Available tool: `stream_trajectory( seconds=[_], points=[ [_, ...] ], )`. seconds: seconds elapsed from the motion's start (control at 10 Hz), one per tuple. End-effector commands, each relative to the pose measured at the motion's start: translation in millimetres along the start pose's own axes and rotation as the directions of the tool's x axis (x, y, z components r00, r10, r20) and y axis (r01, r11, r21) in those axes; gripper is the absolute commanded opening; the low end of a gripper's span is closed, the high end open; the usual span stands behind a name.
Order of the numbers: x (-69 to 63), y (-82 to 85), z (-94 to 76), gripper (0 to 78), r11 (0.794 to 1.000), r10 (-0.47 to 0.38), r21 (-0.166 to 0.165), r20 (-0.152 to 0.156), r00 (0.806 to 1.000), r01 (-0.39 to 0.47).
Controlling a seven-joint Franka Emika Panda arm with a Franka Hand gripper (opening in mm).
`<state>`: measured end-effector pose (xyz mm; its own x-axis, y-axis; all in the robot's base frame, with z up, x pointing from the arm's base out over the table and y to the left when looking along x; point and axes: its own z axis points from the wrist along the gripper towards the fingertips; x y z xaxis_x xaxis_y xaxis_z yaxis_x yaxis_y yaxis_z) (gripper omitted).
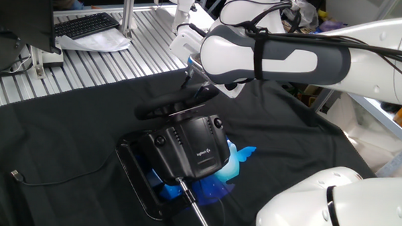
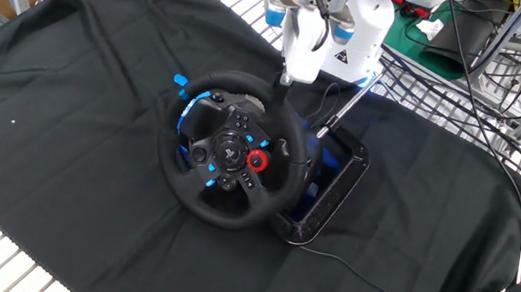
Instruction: Rotate the steering wheel 90 degrees counterclockwise
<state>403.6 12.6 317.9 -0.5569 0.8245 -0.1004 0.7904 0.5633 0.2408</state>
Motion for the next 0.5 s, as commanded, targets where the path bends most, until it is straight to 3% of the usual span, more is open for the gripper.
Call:
stream_trajectory(
  seconds=[0.1,0.5],
  points=[
    [0.2,-5.9,9.6,1.3,0.999,0.036,0.024,-0.011,0.999,-0.035],
    [1.2,-5.6,8.7,1.3,0.988,0.151,0.039,-0.007,0.989,-0.151]
  ],
)
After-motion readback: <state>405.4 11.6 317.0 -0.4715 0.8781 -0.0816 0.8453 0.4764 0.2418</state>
